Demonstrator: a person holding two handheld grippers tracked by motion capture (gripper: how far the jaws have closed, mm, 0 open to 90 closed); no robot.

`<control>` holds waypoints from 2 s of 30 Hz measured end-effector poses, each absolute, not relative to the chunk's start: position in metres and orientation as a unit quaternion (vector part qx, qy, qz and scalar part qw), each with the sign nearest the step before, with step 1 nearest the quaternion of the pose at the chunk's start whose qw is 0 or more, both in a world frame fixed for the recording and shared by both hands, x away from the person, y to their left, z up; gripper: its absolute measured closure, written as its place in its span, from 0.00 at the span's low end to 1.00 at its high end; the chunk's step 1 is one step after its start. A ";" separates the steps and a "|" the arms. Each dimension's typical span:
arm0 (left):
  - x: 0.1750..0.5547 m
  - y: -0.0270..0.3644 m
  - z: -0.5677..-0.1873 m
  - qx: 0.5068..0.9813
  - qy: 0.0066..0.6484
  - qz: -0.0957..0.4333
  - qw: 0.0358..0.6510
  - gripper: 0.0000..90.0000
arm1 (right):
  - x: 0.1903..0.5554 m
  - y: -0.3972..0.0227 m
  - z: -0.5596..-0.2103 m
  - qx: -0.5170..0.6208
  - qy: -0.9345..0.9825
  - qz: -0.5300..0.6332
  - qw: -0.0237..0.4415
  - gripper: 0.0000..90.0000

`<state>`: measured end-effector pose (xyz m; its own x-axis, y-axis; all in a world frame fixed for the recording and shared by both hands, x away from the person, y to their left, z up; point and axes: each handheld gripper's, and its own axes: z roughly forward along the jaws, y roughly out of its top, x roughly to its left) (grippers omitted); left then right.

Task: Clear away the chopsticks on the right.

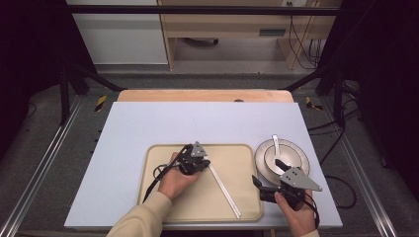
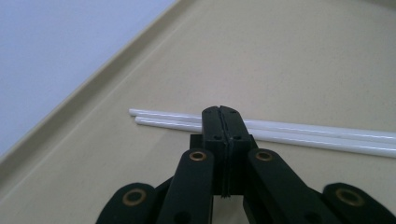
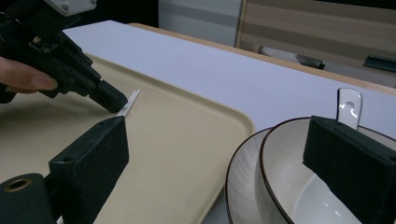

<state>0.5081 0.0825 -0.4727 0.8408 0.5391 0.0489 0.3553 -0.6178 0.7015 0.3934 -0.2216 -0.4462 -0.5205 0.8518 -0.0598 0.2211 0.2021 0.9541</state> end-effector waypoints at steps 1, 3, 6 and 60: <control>0.509 0.077 -0.473 0.891 0.248 0.125 0.360 1.00 | 0.393 -0.223 -0.446 0.378 0.709 0.507 0.312 0.07; 0.510 0.073 -0.472 0.893 0.243 0.122 0.358 1.00 | 0.394 -0.224 -0.447 0.382 0.707 0.507 0.311 0.07; 0.511 0.068 -0.472 0.896 0.235 0.123 0.356 1.00 | 0.394 -0.225 -0.447 0.384 0.706 0.507 0.311 0.07; 0.499 0.013 -0.473 0.913 0.153 0.091 0.367 1.00 | 0.396 -0.233 -0.448 0.383 0.711 0.501 0.311 0.10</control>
